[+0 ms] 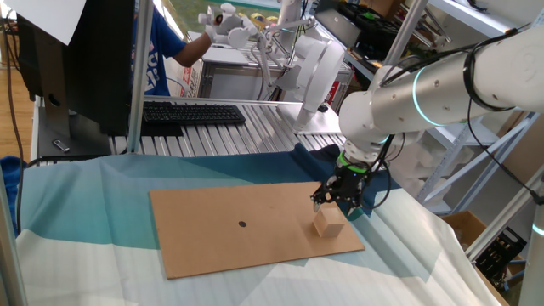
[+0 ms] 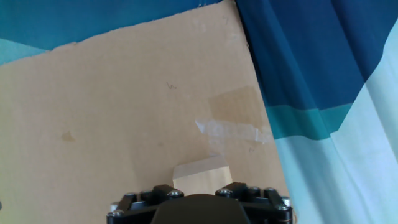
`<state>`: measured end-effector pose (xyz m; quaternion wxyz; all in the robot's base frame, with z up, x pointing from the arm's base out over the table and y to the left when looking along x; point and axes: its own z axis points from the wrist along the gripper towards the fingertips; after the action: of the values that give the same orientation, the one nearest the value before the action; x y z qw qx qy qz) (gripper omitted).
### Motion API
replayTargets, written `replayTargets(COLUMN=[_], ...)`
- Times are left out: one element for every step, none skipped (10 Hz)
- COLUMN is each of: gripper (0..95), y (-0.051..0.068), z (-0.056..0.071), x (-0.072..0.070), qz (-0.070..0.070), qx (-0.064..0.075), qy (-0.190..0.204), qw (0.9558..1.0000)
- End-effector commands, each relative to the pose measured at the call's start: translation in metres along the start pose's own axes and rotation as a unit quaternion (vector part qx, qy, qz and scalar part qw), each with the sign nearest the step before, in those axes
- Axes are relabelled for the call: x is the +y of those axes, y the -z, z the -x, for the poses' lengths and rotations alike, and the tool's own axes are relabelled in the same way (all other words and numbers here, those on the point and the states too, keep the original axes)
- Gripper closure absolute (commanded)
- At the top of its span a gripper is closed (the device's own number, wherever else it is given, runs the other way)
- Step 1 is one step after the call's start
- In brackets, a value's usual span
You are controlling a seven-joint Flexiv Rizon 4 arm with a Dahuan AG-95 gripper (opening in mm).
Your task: Grab the block and place it at the designated location
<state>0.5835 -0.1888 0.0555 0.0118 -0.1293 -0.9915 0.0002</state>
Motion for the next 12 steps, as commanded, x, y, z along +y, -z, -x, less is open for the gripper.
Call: replayTargets(gripper=[0.0,19.0,19.0,19.0,19.0,19.0,19.0,19.0,19.0,19.0,19.0,19.0], y=[-0.003,-0.005,-0.008,-0.011,-0.012,-0.013,-0.013,-0.013,-0.013,-0.013,-0.014,-0.014], z=[0.001,0.001,0.000,0.000,0.000,0.001,0.001,0.001,0.001,0.001,0.001,0.001], x=[0.000,0.000,0.000,-0.001,-0.001,-0.001,-0.001,-0.001,-0.001,-0.001,-0.001,-0.001], qz=[0.003,0.003,0.004,0.005,0.004,0.005,0.005,0.005,0.005,0.004,0.002,0.002], qx=[0.001,0.002,0.001,0.001,0.001,0.001,0.001,0.002,0.002,0.002,0.002,0.002], qy=[0.002,0.004,0.009,0.016,0.025,0.036,0.042,0.045,0.046,0.051,0.059,0.061], qw=[1.0000,1.0000,1.0000,0.9999,0.9997,0.9993,0.9991,0.9990,0.9989,0.9987,0.9983,0.9981])
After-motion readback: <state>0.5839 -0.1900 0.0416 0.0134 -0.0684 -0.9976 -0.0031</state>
